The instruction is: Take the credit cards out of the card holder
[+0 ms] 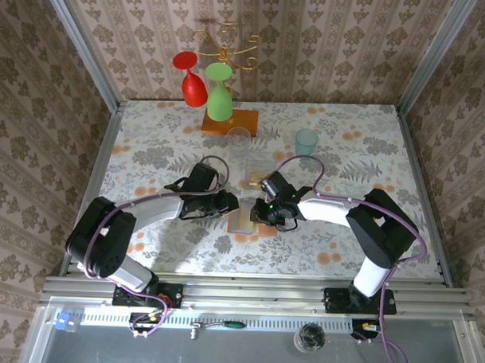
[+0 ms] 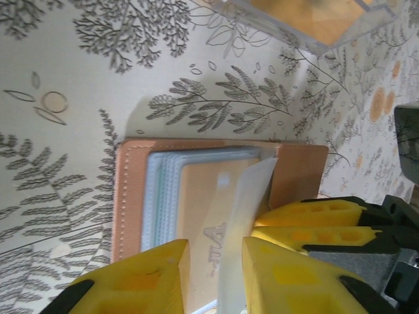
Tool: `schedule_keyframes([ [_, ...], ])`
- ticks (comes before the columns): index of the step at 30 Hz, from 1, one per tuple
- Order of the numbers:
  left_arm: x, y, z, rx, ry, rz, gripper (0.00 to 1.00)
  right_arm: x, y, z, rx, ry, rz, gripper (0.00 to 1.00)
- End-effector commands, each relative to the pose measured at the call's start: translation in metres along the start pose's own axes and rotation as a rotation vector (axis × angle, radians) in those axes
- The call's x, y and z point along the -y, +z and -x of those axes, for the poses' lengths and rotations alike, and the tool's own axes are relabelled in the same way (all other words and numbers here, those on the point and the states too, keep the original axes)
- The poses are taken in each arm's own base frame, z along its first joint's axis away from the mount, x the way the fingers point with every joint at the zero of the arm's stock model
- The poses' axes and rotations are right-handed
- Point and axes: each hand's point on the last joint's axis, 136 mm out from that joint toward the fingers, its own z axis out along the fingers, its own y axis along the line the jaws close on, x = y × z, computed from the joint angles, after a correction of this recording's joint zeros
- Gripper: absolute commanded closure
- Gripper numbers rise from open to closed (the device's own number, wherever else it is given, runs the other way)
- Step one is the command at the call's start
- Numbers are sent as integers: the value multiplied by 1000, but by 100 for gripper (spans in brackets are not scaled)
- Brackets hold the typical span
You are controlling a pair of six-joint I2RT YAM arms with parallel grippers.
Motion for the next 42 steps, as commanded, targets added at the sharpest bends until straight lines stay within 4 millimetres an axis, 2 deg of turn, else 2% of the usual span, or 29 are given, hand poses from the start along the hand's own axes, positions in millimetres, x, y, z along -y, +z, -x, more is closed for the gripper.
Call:
schedule_keyframes([
  [1, 15, 7, -1, -27, 0, -47, 72, 6, 1, -3, -4, 16, -13, 81],
  [9, 16, 17, -4, -53, -1, -46, 73, 7, 0, -3, -6, 14, -14, 81],
  [17, 21, 18, -5, -56, 3, -57, 76, 4, -2, -2, -3, 15, -6, 81],
  [25, 28, 17, -5, -46, 12, -51, 79, -3, -22, 5, 22, -14, -2, 80],
  [28, 34, 18, -6, -41, 16, -49, 78, 3, -27, 6, 24, -10, -4, 80],
  [32, 45, 21, -9, -47, 40, -43, 71, 12, -34, 6, 35, -3, -10, 79],
  [42, 65, 39, -19, -67, 60, -28, 63, 50, -59, 3, 68, 21, -50, 79],
])
